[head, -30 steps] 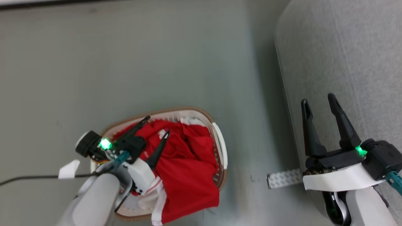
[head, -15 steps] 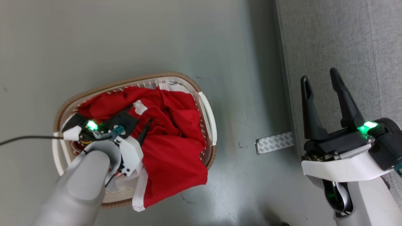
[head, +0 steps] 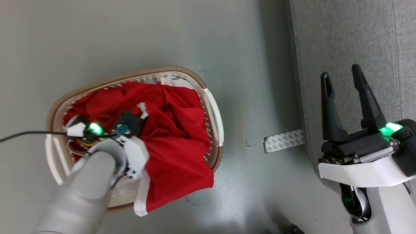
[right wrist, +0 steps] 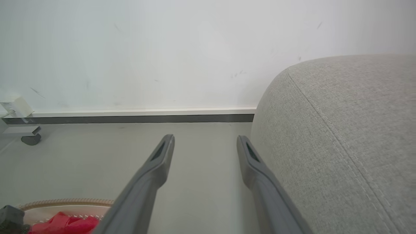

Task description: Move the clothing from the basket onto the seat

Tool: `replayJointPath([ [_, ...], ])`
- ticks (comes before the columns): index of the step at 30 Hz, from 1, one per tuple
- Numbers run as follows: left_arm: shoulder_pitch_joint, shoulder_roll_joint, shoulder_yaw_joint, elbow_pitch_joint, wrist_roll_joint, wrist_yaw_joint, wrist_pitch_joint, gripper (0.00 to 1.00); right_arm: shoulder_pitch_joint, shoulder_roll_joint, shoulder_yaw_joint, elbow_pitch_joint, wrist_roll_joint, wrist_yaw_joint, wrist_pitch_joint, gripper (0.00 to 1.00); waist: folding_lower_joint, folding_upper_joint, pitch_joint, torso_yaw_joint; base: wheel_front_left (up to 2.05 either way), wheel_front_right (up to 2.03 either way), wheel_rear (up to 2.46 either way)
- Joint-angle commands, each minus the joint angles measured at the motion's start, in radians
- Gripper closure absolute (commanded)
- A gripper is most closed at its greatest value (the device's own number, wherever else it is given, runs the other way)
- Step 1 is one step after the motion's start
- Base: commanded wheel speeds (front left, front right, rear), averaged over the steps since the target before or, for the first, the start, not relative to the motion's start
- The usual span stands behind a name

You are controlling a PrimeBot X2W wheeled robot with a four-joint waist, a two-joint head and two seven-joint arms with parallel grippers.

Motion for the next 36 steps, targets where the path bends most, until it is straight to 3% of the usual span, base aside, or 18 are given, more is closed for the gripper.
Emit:
replayJointPath([
  [1,0.001,-0.009,0.000,-0.004,-0.013,0.002,-0.006,1.00,0.021,-0.003,-0.007,0.012,0.002,-0.002,0.001,0.00,-0.0002,0.0000,-0.029,0.023,0.00,0.00,0.00],
  [6,0.089,-0.056,0.007,-0.086,-0.076,0.002,-0.012,1.00,0.060,-0.003,-0.029,0.056,-0.018,-0.002,0.001,0.00,-0.0002,0.0000,-0.166,0.079,0.00,0.00,0.00],
  [13,0.270,-0.066,-0.015,-0.244,-0.172,0.002,-0.012,1.00,0.152,-0.004,-0.045,0.131,-0.050,-0.002,0.001,0.00,-0.0002,0.0000,-0.431,0.162,0.00,0.00,0.00],
  [21,0.390,-0.087,-0.055,-0.328,-0.258,0.002,0.005,1.00,0.289,-0.003,-0.086,0.190,-0.055,-0.002,0.001,0.00,-0.0002,0.0000,-0.690,0.252,0.00,0.00,0.00],
  [29,0.432,-0.078,-0.056,-0.478,-0.302,0.008,0.087,1.00,0.386,-0.003,-0.086,0.217,-0.052,-0.002,0.001,0.00,-0.0002,0.0000,-0.836,0.298,0.00,0.00,0.00],
  [36,0.422,-0.040,-0.023,-0.639,-0.330,0.034,0.167,1.00,0.415,-0.003,-0.059,0.212,-0.040,-0.002,0.001,0.00,-0.0002,0.0000,-0.884,0.292,0.00,0.00,0.00],
])
